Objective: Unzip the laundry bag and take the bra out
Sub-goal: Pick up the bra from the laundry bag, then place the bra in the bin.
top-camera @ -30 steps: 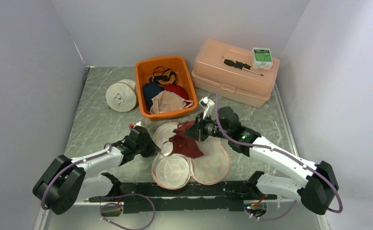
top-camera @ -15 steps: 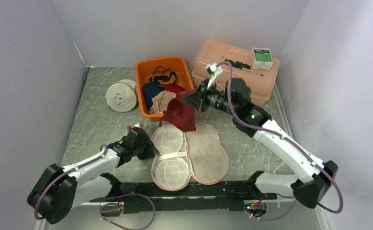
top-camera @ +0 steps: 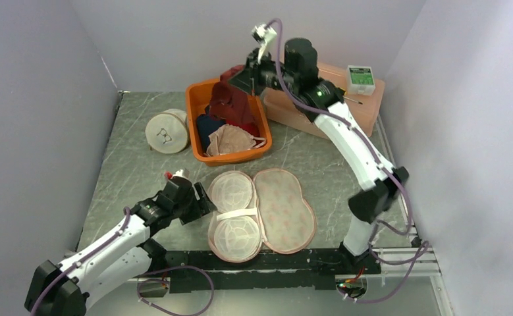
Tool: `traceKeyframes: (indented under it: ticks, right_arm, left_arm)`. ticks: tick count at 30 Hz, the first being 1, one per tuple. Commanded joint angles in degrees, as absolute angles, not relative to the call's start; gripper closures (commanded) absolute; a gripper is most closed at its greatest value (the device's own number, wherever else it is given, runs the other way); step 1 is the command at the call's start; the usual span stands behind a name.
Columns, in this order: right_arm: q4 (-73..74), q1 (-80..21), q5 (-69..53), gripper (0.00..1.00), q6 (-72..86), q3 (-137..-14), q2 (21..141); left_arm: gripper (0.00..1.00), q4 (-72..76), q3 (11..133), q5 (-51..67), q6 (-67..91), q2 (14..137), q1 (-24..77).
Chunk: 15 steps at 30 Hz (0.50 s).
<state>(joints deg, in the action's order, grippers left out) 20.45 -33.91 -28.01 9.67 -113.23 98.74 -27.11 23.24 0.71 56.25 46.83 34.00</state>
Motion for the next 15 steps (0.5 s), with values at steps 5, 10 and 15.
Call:
traceKeyframes:
  ticks: [5,10,15]
  right_arm:
    - [38.6,-29.7,-38.6,1.0,0.4,-143.1,119.0]
    - [31.9,-26.4,-39.7,1.0,-2.1,-129.0,118.7]
    - [30.9,-26.1,-40.0,1.0,-5.3,-126.8,122.5]
  left_arm:
    - [0.26,-35.5,27.3,-4.9,55.1,40.7,34.2]
    - [0.27,-35.7,26.4,-5.5,55.6,40.5,34.2]
    - [0.27,-34.3,26.0,-5.2,55.5,42.4,34.2]
